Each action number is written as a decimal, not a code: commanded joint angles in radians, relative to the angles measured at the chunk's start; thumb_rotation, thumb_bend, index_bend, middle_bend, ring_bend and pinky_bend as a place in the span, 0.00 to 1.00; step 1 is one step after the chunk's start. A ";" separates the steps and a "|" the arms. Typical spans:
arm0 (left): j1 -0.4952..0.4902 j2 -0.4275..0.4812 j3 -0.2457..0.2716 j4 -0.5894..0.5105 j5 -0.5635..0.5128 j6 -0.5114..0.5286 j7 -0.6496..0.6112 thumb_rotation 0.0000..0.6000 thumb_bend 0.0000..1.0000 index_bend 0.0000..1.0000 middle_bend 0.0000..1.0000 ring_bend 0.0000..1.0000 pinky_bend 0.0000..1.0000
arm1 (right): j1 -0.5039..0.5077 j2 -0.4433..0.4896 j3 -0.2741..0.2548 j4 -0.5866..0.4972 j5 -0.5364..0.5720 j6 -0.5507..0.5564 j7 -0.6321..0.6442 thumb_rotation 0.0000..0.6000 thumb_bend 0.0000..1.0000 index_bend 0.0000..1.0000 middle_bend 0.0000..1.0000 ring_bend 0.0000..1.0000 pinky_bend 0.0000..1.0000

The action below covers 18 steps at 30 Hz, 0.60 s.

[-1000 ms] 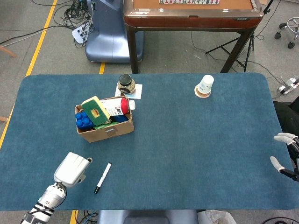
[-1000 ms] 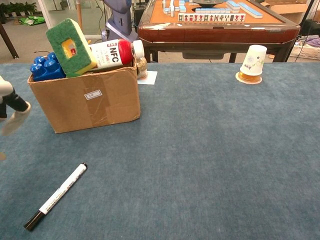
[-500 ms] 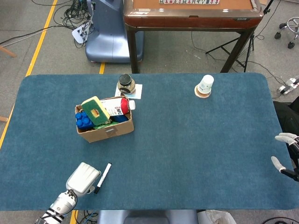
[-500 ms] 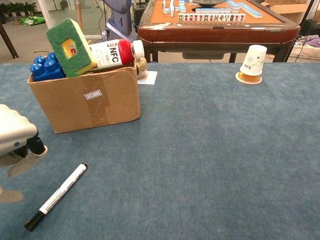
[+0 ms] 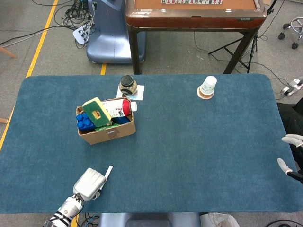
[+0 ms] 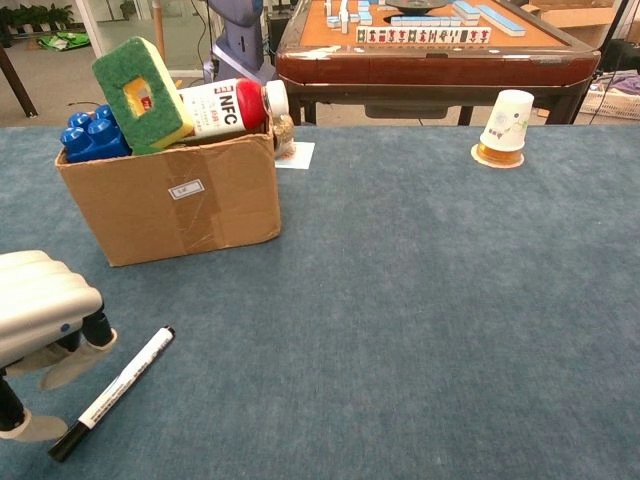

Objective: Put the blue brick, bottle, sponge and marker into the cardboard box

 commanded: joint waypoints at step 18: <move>0.005 -0.062 -0.002 0.074 -0.027 -0.031 -0.040 1.00 0.04 0.81 1.00 0.84 0.92 | 0.001 0.000 0.001 0.001 0.001 -0.003 0.001 1.00 0.24 0.32 0.31 0.29 0.41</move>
